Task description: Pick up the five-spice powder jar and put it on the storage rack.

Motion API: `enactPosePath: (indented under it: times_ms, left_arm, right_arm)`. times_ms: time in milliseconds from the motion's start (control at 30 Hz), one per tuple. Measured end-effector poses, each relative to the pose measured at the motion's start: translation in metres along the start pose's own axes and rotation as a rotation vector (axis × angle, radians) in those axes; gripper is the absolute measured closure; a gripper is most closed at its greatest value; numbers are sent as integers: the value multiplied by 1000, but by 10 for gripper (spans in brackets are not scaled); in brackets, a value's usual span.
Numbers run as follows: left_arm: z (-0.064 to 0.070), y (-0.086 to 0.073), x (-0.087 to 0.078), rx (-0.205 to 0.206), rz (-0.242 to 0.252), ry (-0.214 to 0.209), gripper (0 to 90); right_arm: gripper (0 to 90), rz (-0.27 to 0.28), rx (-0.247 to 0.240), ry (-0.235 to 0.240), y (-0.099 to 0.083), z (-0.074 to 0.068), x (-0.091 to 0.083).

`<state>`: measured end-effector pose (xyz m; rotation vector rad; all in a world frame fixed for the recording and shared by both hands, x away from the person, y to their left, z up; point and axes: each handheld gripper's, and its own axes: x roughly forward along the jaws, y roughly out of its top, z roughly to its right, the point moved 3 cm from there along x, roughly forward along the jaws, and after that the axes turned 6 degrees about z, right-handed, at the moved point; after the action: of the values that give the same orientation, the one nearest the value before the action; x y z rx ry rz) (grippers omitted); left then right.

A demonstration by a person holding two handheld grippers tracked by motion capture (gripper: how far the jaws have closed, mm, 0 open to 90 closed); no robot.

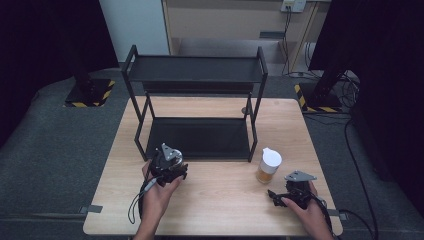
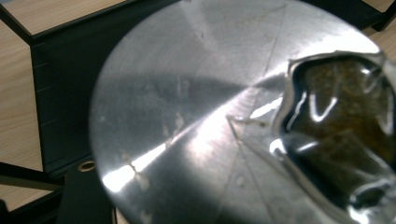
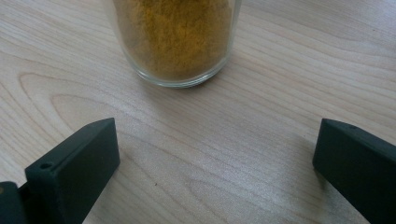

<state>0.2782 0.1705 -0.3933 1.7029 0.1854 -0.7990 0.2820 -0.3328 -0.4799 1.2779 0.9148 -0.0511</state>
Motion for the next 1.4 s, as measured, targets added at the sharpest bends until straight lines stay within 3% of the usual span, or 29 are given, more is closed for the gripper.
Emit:
enactPosePath:
  times_ms: [1400]
  left_arm:
    - [-25, 62, 57, 31, 28, -34, 296]
  right_arm:
    - [15, 0, 0, 0, 0, 0, 0]
